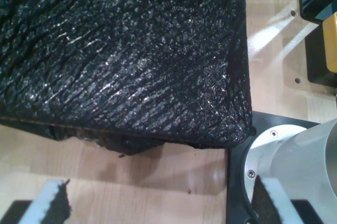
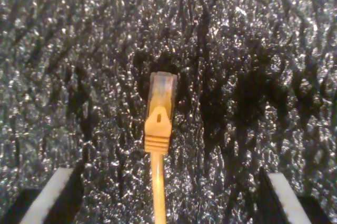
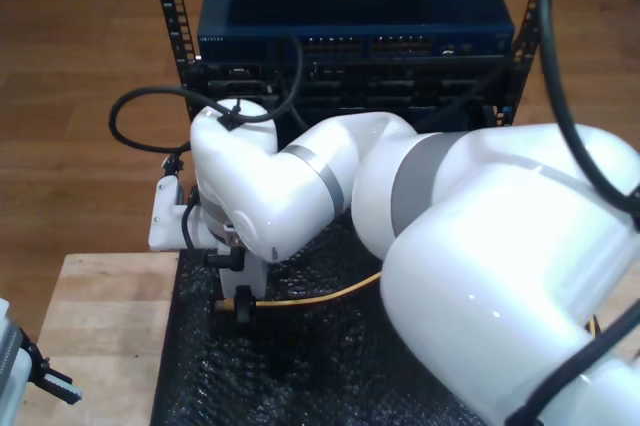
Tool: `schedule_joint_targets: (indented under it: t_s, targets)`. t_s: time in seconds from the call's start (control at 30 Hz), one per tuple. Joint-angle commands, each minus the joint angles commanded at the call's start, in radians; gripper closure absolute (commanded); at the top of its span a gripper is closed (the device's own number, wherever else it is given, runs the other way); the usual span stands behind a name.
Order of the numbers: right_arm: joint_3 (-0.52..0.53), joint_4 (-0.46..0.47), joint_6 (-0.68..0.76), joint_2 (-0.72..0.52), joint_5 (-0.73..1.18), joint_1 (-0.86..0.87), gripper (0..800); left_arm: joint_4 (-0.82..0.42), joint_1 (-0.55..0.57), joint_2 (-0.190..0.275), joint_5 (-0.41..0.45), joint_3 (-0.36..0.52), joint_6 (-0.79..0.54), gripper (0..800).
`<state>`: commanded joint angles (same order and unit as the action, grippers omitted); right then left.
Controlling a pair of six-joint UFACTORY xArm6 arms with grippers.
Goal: Grab the cable and plug it in
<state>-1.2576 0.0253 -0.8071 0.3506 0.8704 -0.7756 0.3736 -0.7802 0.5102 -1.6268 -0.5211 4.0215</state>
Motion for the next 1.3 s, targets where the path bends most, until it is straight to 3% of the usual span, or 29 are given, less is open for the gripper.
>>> schedule_joint_targets:
  t_s: [0.1,0.3,0.6,0.93,1.13,1.3]
  targets:
    - [-0.006,0.0,0.0,0.011,0.0,-0.002,119,0.0,0.0,0.0,0.0,0.0,0.002,0]
    - [-0.031,0.0,0.0,0.035,0.0,-0.009,125,0.0,0.0,0.0,-0.002,0.0,0.0,0]
    - [-0.032,0.003,0.044,0.035,0.0,-0.009,320,0.0,0.0,0.0,-0.002,0.0,0.0,0]
    - [-0.034,0.008,0.051,0.037,0.0,-0.009,406,0.0,0.0,0.0,-0.005,0.0,0.0,0]
    - [-0.034,0.008,0.051,0.037,0.0,-0.009,497,0.0,0.0,0.0,-0.005,0.0,0.0,0]
    - [-0.034,0.014,0.049,0.037,0.0,-0.009,679,0.0,0.0,0.0,-0.005,0.0,0.0,0]
